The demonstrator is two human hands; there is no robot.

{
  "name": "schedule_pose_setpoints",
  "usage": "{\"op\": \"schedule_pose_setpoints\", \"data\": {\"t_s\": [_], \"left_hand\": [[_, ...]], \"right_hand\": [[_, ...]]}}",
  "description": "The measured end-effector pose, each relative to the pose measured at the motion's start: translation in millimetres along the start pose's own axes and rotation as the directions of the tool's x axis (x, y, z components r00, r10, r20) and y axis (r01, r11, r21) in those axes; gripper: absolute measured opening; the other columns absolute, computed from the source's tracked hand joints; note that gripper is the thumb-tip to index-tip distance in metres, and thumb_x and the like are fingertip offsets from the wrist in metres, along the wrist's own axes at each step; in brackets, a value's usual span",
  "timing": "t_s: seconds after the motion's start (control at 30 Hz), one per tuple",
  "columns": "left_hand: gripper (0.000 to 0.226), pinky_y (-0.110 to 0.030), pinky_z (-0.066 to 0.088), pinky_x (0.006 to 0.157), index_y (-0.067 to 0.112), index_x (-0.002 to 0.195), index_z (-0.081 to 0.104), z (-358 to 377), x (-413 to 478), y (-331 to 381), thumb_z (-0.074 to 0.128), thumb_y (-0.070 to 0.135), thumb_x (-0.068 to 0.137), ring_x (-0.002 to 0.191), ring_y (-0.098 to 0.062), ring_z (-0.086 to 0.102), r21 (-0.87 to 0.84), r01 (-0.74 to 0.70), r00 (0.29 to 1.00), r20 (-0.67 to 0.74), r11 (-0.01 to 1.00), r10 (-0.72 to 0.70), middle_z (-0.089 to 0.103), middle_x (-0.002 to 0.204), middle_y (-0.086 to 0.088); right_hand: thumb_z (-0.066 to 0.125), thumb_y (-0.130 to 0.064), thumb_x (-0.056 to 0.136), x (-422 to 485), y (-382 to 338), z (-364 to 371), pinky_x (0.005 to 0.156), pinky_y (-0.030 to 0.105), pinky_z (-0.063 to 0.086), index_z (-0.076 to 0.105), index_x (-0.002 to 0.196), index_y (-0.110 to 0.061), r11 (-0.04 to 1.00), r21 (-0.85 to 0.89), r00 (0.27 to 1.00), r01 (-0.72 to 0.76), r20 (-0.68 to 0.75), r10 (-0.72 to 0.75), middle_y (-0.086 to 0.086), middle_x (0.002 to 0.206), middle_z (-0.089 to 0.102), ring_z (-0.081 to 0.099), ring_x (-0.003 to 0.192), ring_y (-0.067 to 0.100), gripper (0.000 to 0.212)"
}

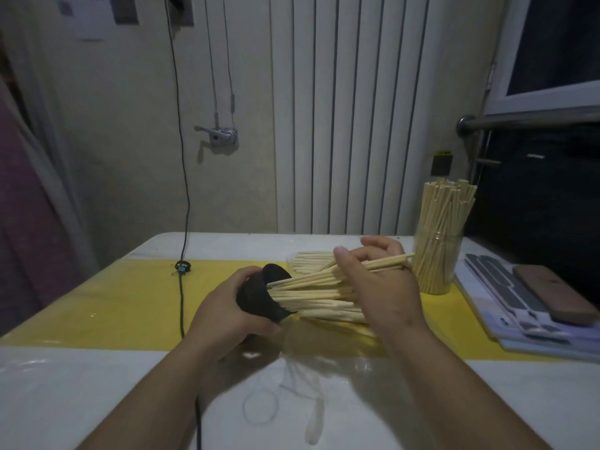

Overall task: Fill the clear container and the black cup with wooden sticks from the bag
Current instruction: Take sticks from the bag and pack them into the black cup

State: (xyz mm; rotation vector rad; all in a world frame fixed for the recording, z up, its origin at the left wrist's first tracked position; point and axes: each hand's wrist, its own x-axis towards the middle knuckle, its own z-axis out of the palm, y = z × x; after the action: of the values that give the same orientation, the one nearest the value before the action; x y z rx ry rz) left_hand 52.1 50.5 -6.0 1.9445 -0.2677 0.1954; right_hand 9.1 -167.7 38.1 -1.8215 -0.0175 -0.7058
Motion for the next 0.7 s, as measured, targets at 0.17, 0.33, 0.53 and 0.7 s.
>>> {"op": "schedule_pose_setpoints", "data": {"t_s": [0.17,0.33,0.53,0.7], "left_hand": [[0.08,-0.04,0.057,0.083,0.062,0.098,0.059,1.1,0.0,1.9,0.084,0.03,0.03,0.09,-0.004,0.066,0.008,-0.01,1.0,-0.016,1.0,0.01,0.069,0.094,0.027],[0.078,-0.038,0.057,0.081,0.06,0.101,0.059,0.5,-1.8,2.7,0.084,0.026,0.035,0.087,0.0,0.065,0.004,0.002,1.0,-0.018,1.0,-0.002,0.069,0.096,0.026],[0.078,-0.037,0.057,0.08,0.058,0.101,0.06,0.5,-2.0,2.0,0.084,0.025,0.034,0.088,-0.001,0.065,-0.011,0.002,1.0,-0.024,1.0,-0.002,0.07,0.095,0.025],[0.077,-0.034,0.056,0.077,0.055,0.102,0.061,1.2,-2.4,1.9,0.085,0.025,0.036,0.088,-0.001,0.066,-0.023,0.003,1.0,-0.023,1.0,-0.004,0.07,0.097,0.024]], "right_hand": [[0.066,-0.066,0.066,-3.5,-3.7,-5.3,0.099,0.034,0.042,0.05,0.129,-0.038,0.977,0.117,0.97,-0.177,0.186,0.154,-0.012,0.139,0.041,0.043,0.126,0.014,0.07],[0.038,-0.024,0.105,-1.2,-2.2,-2.7,0.08,0.014,0.039,0.066,0.104,-0.027,0.978,0.193,0.997,-0.074,-0.006,0.077,-0.017,0.113,0.06,0.053,0.115,0.006,0.027],[0.036,-0.028,0.106,-1.4,-1.0,-0.9,0.086,-0.003,0.028,0.057,0.135,-0.031,0.992,0.107,0.985,-0.066,0.167,0.048,-0.021,0.137,0.049,0.042,0.119,-0.012,0.036],[0.037,-0.035,0.106,-4.0,4.0,0.4,0.102,0.014,0.028,0.054,0.138,-0.032,0.995,0.081,0.965,-0.054,0.26,0.031,-0.022,0.148,0.042,0.036,0.133,-0.007,0.037]]}}
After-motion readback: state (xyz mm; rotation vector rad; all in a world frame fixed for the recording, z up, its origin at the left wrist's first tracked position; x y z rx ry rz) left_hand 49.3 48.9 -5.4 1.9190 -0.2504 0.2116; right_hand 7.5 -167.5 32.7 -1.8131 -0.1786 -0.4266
